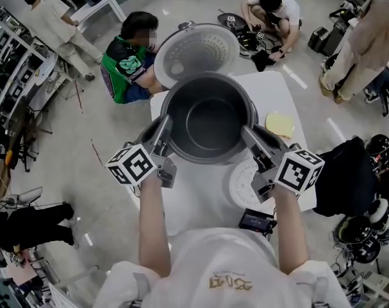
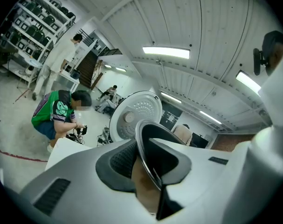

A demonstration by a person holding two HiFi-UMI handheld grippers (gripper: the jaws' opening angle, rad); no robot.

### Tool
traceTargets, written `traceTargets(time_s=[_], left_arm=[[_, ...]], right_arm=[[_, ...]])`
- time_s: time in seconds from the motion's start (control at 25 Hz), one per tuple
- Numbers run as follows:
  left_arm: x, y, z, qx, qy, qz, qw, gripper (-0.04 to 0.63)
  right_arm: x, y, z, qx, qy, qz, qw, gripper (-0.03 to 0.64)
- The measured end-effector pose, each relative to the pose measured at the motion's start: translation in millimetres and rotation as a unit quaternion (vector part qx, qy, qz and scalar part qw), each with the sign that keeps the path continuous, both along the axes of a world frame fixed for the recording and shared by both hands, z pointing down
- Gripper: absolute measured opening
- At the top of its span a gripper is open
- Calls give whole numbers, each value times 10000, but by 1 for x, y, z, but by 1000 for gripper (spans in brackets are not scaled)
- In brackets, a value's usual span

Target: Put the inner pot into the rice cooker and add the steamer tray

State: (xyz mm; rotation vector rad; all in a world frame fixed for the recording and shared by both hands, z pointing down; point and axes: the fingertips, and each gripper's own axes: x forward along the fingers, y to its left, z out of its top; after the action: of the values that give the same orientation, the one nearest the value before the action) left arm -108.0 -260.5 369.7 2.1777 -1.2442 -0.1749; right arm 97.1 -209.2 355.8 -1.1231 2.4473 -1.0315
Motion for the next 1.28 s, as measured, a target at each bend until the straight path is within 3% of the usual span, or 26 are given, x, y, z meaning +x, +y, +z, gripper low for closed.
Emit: traceTargets(time_s=[0.36,1.28], left_arm=[[33,-16,13,-74,-27,-7,10000,97],[33,-45,87,-732,-382,-177,9964,100]], right_arm=[[33,-19,14,-92,62,18,9999,95],[34,-62,87,-838,375,-47,9958,95]])
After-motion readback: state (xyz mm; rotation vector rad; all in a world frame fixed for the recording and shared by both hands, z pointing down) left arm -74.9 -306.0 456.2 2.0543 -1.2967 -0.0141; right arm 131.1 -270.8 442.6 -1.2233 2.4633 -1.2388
